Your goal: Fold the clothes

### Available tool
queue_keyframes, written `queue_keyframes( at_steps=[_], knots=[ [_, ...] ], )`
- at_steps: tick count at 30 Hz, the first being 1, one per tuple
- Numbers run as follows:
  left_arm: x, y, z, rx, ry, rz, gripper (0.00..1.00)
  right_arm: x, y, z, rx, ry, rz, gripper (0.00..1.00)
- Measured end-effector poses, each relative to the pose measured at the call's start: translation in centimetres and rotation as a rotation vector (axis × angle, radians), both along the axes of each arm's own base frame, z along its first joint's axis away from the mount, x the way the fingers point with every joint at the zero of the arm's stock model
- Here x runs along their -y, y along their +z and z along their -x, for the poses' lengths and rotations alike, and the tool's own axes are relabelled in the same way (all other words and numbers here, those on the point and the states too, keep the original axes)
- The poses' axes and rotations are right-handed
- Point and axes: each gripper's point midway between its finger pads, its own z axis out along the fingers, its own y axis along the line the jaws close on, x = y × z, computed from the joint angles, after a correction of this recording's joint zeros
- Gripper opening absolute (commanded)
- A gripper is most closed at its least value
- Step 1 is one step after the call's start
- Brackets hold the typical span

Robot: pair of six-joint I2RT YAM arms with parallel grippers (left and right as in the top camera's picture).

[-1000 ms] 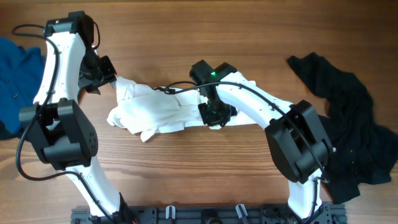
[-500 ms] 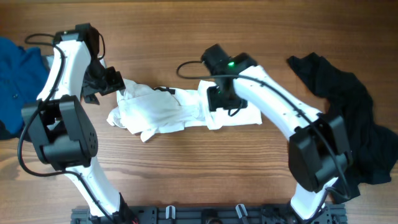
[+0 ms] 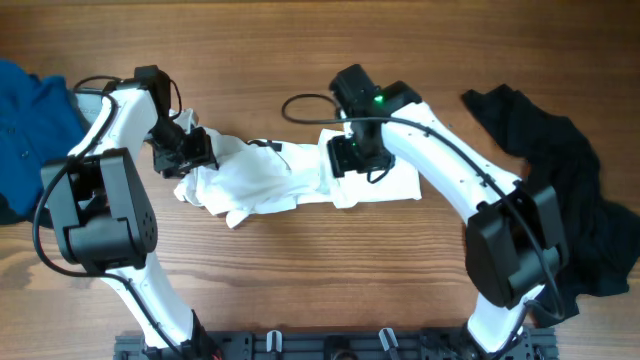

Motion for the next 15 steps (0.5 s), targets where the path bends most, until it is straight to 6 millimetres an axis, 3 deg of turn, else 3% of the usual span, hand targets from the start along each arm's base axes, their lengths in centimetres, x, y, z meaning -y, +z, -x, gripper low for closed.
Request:
queue_keyframes(
  at_steps=[1, 7, 9, 12, 15],
  knots=[
    [0.2, 0.0, 0.0, 0.001, 0.002, 0.012, 0.83, -0.8, 0.0, 0.4, 0.002, 0.037, -0.013, 0.68],
    [0.7, 0.2, 0.1, -0.005, 0.013, 0.043, 0.86, -6.1, 0.5, 2.9, 0.049, 0.353, -0.103, 0.67],
    [0.7, 0.3, 0.3, -0.012, 0.021, 0.046, 0.94, -6.9, 0.4, 2.9, 0.090, 0.358, -0.070, 0.71],
    [0.6, 1.2, 0.3, 0.005, 0.034, 0.043, 1.00, -6.0, 0.2, 2.1, 0.121, 0.259, 0.002, 0.72],
    [0.8, 5.2, -0.7, 0.136, 0.042, 0.029, 1.00, -3.2, 0.1, 0.3, 0.131, 0.066, 0.072, 0.73]
  ],
)
